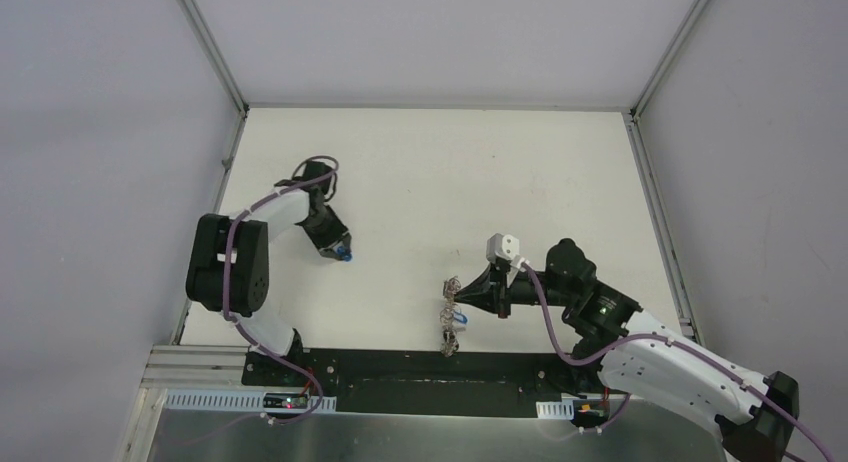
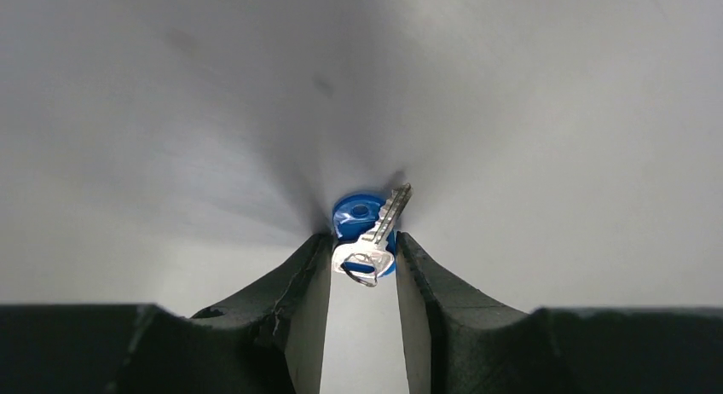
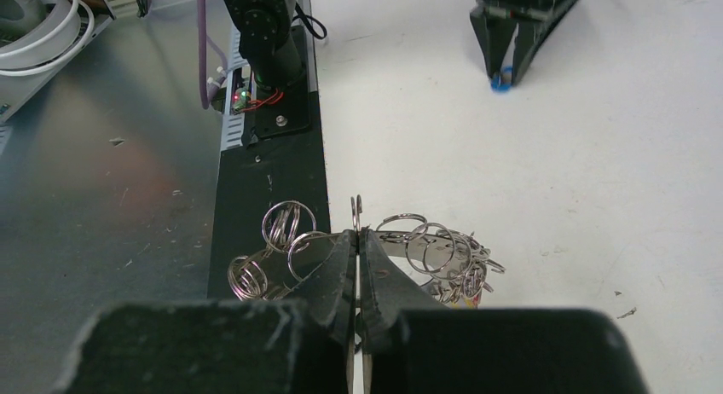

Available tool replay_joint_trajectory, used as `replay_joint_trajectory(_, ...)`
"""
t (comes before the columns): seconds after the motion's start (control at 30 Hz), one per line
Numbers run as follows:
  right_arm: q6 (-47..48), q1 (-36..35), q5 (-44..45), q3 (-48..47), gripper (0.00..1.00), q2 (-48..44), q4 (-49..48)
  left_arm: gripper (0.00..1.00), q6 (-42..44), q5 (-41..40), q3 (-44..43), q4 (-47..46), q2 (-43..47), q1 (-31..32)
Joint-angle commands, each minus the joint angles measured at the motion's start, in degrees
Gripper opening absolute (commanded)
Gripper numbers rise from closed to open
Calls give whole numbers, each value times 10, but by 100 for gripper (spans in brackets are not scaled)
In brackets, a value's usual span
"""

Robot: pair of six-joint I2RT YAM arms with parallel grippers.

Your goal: Put the keys on the keyring

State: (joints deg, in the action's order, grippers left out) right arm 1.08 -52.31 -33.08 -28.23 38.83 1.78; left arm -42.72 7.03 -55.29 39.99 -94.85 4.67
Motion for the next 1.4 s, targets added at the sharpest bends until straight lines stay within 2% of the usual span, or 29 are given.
replay_joint_trajectory(0.0,-27,2,10,-12,0,-44,-20,33,-82,51,36,-28,-13,146)
replay_joint_trajectory(0.17,-33,3,17,-10,0,-75,20,36,-102,11,73,-12,50,224)
replay_joint_trajectory(0.2,-36,2,19,-8,0,-80,21,40,-103,5,89,-7,67,229)
replay_joint_trajectory(0.33,-43,3,23,0,0,-88,20,77,-91,2,121,12,131,233)
replay_joint_trajectory(0.4,-46,3,22,1,0,-86,19,83,-87,3,129,22,170,233)
replay_joint_trajectory(0.43,-48,3,22,2,0,-84,17,83,-85,5,132,26,185,234)
replay_joint_trajectory(0.57,-54,2,24,4,0,-79,8,70,-89,14,133,34,229,246)
replay_joint_trajectory(0.67,-56,3,24,5,0,-77,7,61,-92,4,125,36,232,267)
replay_joint_trajectory(0.73,-57,2,25,5,0,-77,8,59,-75,-9,110,36,220,285)
replay_joint_trajectory(0.87,-62,3,26,8,0,-81,8,58,12,-17,58,34,170,322)
replay_joint_trajectory(1.07,-66,3,30,10,0,-84,8,49,164,-20,-9,25,121,368)
replay_joint_trajectory(1.37,-68,2,33,13,0,-87,8,39,289,31,-27,17,109,376)
